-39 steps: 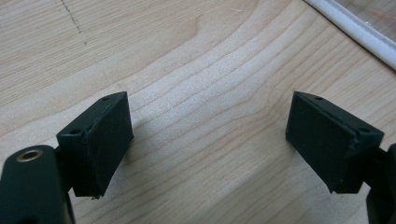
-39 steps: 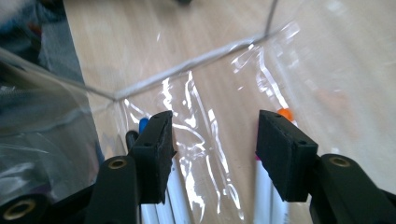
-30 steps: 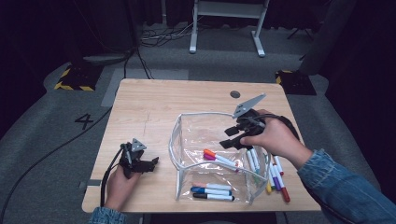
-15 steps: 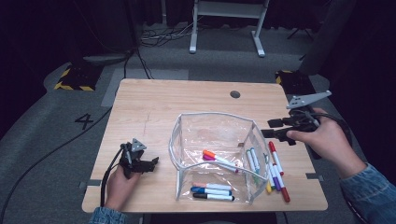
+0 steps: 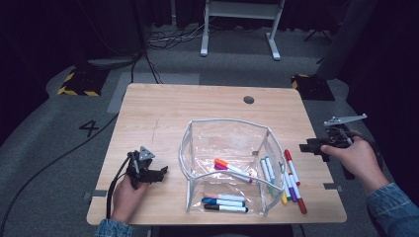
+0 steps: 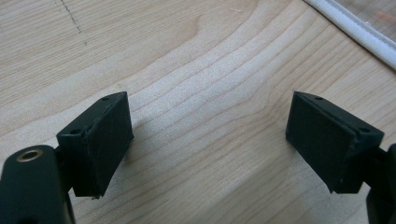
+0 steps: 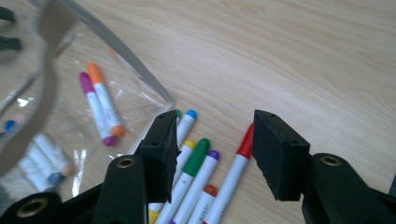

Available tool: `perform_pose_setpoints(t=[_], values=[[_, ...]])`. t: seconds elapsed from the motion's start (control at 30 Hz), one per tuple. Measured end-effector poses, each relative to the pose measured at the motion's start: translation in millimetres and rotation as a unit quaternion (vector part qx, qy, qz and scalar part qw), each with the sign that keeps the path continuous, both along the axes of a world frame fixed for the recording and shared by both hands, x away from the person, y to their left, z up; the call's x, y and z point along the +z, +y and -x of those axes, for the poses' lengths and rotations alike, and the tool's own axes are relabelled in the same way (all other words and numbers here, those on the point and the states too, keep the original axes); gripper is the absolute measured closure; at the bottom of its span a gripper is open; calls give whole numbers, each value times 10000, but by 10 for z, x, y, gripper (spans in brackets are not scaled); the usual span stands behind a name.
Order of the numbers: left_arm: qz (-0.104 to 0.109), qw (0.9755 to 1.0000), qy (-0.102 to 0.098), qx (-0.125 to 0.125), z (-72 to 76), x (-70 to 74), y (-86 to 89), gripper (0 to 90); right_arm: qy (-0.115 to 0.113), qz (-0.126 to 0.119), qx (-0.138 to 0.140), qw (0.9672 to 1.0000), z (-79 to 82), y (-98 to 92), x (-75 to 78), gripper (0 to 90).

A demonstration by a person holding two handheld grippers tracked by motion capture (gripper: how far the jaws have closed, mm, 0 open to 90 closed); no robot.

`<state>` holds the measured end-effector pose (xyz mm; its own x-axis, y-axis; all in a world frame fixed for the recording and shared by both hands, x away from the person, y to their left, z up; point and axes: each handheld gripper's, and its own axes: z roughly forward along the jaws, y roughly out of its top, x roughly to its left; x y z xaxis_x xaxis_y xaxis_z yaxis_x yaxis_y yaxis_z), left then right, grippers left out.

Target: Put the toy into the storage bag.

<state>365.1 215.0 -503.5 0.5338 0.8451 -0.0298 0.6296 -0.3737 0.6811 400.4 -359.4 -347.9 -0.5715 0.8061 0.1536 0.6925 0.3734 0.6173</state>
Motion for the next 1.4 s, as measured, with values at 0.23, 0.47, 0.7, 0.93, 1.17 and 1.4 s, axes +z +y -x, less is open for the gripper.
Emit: perform_pose_setpoints(t=[0.23, 0.47, 0.7, 0.93, 1.17, 1.4], values=[[1, 10000, 0, 2, 0, 0, 0, 149, 277, 133, -176, 9994, -111, -49, -506, 528], [1, 10000, 3, -1, 0, 0, 0, 149, 477, 430, -249, 9976, -181, 11, -878, 570], [1, 10000, 1, 1, 0, 0, 0, 149, 773, 789, -323, 9934, -226, 58, -1117, 640], [3, 10000, -1, 9, 2, 0, -1, 149, 953, 1075, -628, 9876, -267, 80, -1175, 769], [1, 10000, -10, 1, 1, -1, 0, 149, 864, 803, -546, 9915, -239, 103, -1001, 770], [0, 10000, -10, 1, 1, 0, 0, 149, 603, 491, -278, 9966, -137, 166, -582, 770]])
